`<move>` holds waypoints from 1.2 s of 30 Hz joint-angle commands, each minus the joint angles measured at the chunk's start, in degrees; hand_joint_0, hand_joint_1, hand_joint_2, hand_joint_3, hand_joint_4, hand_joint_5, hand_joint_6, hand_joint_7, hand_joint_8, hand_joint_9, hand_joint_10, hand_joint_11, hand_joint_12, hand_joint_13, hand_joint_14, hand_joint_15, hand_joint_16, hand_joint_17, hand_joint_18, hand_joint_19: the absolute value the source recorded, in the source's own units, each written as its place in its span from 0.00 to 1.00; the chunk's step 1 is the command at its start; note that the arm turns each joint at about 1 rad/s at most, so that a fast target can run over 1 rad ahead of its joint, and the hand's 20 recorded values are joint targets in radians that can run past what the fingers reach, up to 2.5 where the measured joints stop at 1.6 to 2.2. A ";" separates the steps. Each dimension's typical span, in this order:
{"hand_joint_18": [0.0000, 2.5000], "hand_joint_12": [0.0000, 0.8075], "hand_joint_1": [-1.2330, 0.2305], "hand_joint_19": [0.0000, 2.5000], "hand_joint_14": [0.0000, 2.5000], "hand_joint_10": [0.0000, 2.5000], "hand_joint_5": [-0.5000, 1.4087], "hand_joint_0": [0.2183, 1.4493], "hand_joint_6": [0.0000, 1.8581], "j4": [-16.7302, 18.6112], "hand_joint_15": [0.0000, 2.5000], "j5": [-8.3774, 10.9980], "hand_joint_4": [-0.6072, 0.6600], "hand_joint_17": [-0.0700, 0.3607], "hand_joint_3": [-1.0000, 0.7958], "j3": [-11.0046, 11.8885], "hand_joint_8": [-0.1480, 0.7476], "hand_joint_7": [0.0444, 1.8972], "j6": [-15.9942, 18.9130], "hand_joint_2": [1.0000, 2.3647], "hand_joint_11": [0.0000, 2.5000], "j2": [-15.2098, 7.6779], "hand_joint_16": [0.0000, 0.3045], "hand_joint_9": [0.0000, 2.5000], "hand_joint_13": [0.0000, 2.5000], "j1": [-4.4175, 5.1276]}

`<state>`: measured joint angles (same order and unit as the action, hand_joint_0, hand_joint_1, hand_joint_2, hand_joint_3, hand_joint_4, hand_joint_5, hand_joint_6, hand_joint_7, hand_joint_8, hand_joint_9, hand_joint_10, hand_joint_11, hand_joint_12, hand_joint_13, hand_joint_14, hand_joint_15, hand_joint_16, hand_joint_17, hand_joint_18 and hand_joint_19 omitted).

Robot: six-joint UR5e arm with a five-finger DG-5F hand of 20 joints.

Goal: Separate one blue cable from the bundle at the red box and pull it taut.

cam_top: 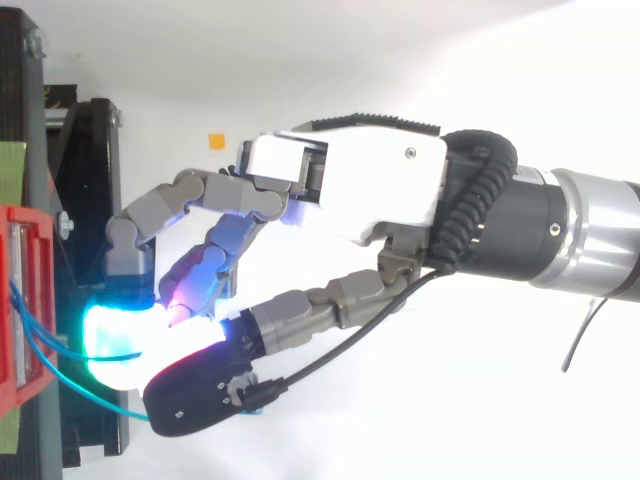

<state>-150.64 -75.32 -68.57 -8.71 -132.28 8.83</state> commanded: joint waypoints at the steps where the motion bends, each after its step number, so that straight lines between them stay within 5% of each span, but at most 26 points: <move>1: 0.39 0.48 0.31 0.32 0.01 0.00 0.23 0.30 0.46 0.00 0.20 0.00 0.30 0.46 0.55 0.01 0.51 0.53 0.09 0.01 0.19 0.00 0.18 0.32 0.36 0.04; 15: 0.42 0.48 0.31 0.33 0.01 0.00 0.23 0.30 0.44 0.00 0.20 0.08 0.27 0.45 0.54 -0.08 0.42 0.53 0.01 0.00 0.03 0.00 0.18 0.11 0.38 0.04; 24: 0.41 0.51 0.32 0.35 0.01 0.00 0.23 0.30 0.44 -0.18 0.25 0.00 0.29 0.47 0.54 -0.08 0.50 0.56 0.01 0.00 0.15 0.00 0.19 0.28 0.39 0.04; 36: 0.38 0.52 0.32 0.34 0.01 0.00 0.23 0.29 0.44 -0.27 0.23 0.00 0.27 0.48 0.55 -0.08 0.50 0.56 -0.17 0.00 0.13 0.00 0.20 0.28 0.37 -0.05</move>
<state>-150.89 -75.32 -68.64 -8.81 -132.27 8.84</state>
